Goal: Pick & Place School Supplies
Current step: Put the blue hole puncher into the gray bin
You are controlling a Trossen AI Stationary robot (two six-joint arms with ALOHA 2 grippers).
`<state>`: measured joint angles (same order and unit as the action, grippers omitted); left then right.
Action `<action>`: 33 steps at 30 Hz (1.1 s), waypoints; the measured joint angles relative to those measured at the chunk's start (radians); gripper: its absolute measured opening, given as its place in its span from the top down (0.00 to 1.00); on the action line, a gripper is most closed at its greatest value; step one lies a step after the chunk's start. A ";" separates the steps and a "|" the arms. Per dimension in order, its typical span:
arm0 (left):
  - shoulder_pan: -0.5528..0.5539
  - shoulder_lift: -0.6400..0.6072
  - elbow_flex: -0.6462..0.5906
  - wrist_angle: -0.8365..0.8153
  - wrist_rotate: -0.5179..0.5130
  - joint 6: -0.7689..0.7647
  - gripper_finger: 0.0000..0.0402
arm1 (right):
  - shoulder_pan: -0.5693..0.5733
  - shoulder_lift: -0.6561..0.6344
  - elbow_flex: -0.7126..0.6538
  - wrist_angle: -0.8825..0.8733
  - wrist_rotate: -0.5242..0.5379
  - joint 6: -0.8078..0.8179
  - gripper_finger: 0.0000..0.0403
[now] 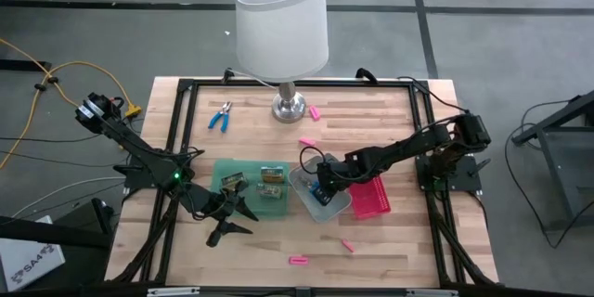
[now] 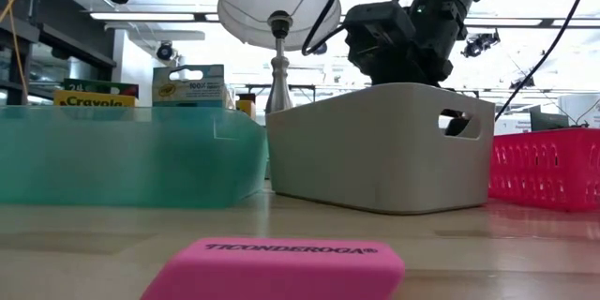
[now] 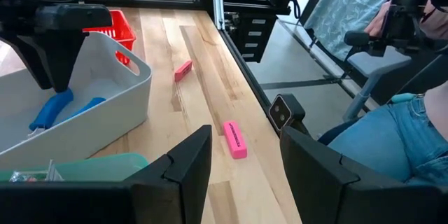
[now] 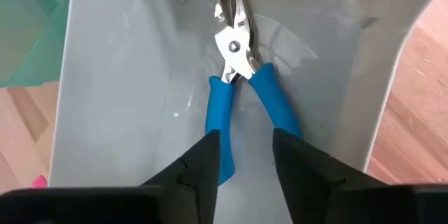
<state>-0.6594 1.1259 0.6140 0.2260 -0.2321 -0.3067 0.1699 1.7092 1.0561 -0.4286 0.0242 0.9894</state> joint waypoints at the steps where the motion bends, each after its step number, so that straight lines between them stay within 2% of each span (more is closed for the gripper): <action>1: 0.000 0.000 0.000 0.000 0.000 0.000 0.59 | 0.000 0.000 0.000 0.000 0.000 0.000 0.69; 10: 0.000 0.000 0.000 0.000 0.000 0.000 0.59 | -0.002 0.000 0.000 0.043 -0.006 -0.043 0.71; 20: 0.000 0.000 0.000 0.000 0.000 0.001 0.59 | -0.022 -0.014 0.000 0.087 -0.084 -0.144 0.78; 29: 0.000 0.000 0.000 0.003 0.000 0.003 0.59 | -0.027 -0.110 0.000 0.094 -0.087 -0.251 0.82; 33: 0.000 0.000 0.000 0.008 0.000 0.003 0.59 | -0.027 -0.131 0.001 0.127 -0.125 -0.304 0.82</action>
<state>-0.6594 1.1255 0.6141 0.2342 -0.2321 -0.3040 0.1432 1.5784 1.0572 -0.3013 -0.1013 0.6852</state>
